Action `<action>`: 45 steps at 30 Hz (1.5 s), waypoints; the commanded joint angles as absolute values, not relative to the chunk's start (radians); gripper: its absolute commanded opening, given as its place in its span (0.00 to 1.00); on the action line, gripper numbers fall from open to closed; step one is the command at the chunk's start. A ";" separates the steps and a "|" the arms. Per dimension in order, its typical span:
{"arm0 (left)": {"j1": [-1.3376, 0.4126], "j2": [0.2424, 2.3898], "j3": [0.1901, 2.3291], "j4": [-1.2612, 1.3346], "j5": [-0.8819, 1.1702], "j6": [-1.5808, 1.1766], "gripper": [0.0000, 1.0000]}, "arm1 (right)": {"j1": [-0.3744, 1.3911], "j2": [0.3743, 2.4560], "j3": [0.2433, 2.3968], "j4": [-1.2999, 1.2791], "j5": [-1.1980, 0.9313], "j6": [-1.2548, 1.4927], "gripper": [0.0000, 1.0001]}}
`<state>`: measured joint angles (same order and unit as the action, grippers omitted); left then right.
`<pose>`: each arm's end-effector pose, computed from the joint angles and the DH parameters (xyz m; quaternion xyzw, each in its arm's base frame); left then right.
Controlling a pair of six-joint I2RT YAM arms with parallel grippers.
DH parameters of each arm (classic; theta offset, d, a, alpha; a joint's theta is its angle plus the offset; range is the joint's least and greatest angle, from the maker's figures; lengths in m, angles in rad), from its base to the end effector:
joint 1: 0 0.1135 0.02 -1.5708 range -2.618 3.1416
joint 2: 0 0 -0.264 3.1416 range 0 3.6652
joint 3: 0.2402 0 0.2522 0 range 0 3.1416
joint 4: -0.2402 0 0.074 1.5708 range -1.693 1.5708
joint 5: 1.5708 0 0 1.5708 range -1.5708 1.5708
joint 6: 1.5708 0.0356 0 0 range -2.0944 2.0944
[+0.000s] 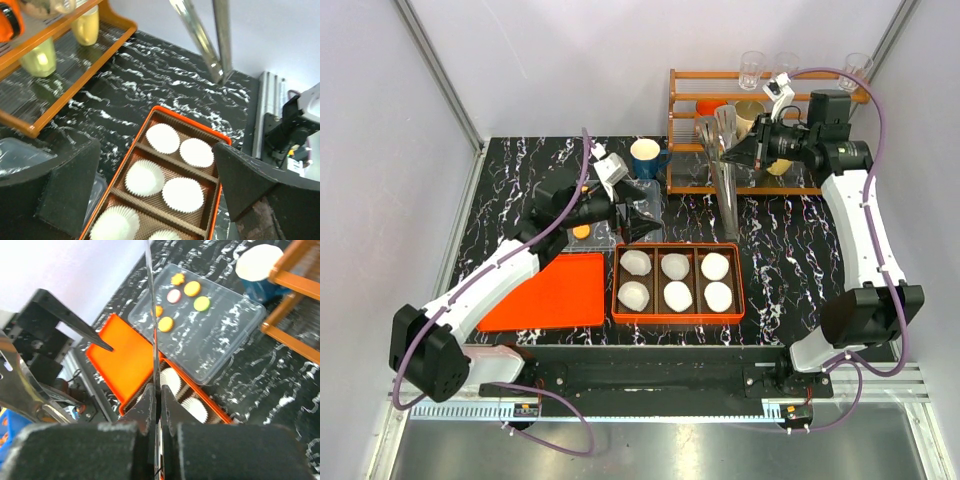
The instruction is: Pack the cookies
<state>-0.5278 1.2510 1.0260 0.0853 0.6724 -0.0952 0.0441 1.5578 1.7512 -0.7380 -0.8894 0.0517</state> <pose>0.2394 -0.1652 0.3538 0.3643 0.6494 -0.4268 0.5132 0.3264 0.0421 0.4335 -0.2082 0.7873 0.3956 0.4247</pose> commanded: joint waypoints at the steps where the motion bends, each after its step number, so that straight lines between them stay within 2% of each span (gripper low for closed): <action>1: -0.548 1.293 1.077 0.322 0.791 -0.190 0.99 | 0.060 1.536 1.692 -0.449 -1.052 0.219 0.00; 6: -0.587 1.336 1.106 0.373 0.828 -0.274 0.99 | 0.092 1.514 1.583 -0.183 -1.088 0.376 0.00; 19: -0.641 1.407 1.166 0.337 0.795 -0.288 0.99 | 0.232 1.543 1.545 -0.037 -1.065 0.483 0.00; 23: -0.653 1.407 1.161 0.368 0.808 -0.310 0.95 | 0.238 1.540 1.523 0.044 -1.078 0.529 0.00; 29: -0.667 1.402 1.141 0.414 0.834 -0.345 0.80 | 0.245 1.542 1.511 0.069 -1.092 0.552 0.00; 33: -0.673 1.390 1.135 0.426 0.838 -0.356 0.77 | 0.249 1.542 1.496 0.092 -1.097 0.566 0.00; 37: -0.676 1.397 1.140 0.425 0.844 -0.365 0.69 | 0.255 1.549 1.488 0.118 -1.101 0.586 0.00; 42: -0.681 1.402 1.132 0.431 0.831 -0.370 0.68 | 0.255 1.555 1.493 0.120 -1.111 0.586 0.00; 45: -0.681 1.402 1.124 0.428 0.807 -0.356 0.73 | 0.256 1.549 1.490 0.130 -1.112 0.594 0.00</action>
